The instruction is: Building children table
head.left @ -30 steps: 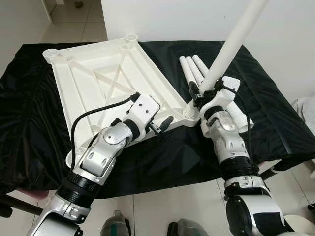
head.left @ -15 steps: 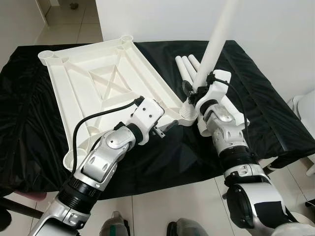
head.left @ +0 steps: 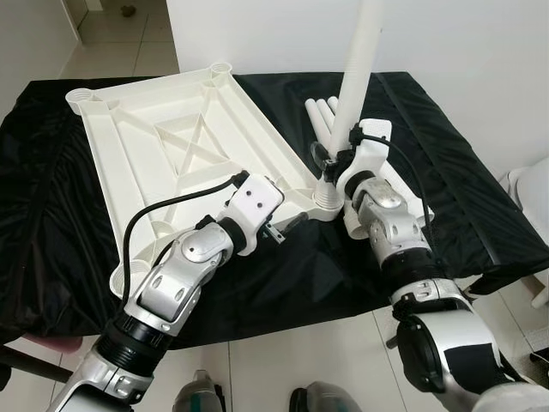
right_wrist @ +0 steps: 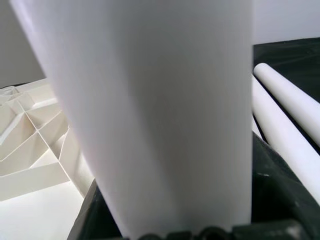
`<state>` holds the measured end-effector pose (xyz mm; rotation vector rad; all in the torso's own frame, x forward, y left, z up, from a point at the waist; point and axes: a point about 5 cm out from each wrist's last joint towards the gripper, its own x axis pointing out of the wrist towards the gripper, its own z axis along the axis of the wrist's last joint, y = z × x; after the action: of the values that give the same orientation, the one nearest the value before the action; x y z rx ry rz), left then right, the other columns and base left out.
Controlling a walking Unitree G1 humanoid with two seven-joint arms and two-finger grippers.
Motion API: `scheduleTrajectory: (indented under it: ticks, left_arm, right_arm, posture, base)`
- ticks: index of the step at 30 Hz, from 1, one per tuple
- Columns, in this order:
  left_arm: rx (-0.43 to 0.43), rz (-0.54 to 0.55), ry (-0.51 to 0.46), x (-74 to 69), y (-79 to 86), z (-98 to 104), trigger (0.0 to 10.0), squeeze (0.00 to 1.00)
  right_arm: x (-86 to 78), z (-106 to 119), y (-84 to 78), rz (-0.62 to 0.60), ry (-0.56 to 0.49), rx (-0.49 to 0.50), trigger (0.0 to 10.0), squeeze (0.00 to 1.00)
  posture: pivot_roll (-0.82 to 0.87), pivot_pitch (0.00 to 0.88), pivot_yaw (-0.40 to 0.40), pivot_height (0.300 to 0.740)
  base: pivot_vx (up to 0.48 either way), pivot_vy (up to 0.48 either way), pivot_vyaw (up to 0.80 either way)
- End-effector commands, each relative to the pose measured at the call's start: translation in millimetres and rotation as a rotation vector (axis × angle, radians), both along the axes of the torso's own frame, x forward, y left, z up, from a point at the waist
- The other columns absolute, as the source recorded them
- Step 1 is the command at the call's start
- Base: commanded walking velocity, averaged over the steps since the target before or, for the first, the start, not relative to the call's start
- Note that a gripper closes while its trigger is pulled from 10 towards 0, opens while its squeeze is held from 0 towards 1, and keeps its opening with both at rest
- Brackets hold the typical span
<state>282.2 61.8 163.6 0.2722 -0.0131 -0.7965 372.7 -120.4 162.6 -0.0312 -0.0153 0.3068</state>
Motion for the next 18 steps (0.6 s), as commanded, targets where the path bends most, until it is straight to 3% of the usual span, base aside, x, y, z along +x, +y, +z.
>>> scheduleTrajectory:
  ticks: [1,11,18]
  left_arm:
    - [0.016,-0.091,0.045,-6.7,-2.3,-4.9,10.0,0.00]
    - [0.018,-0.088,0.047,-8.5,-0.7,-4.4,10.0,0.00]
    - [0.023,-0.095,0.049,-8.5,0.0,-3.9,10.0,0.00]
  right_arm:
    - [-17.2,-40.7,-0.5,-0.003,0.122,0.008,10.0,0.00]
    - [-35.2,-49.0,-5.3,-0.051,0.018,0.067,10.0,0.00]
    - [-44.5,-65.1,-11.7,-0.103,0.048,0.101,10.0,0.00]
  posture:
    - [0.00,0.016,-0.015,0.740]
    - [0.00,0.020,-0.004,0.740]
    - [0.00,0.022,0.006,0.740]
  base:
    - [0.000,0.000,0.00]
    - [0.000,0.000,0.00]
    - [0.000,0.000,0.00]
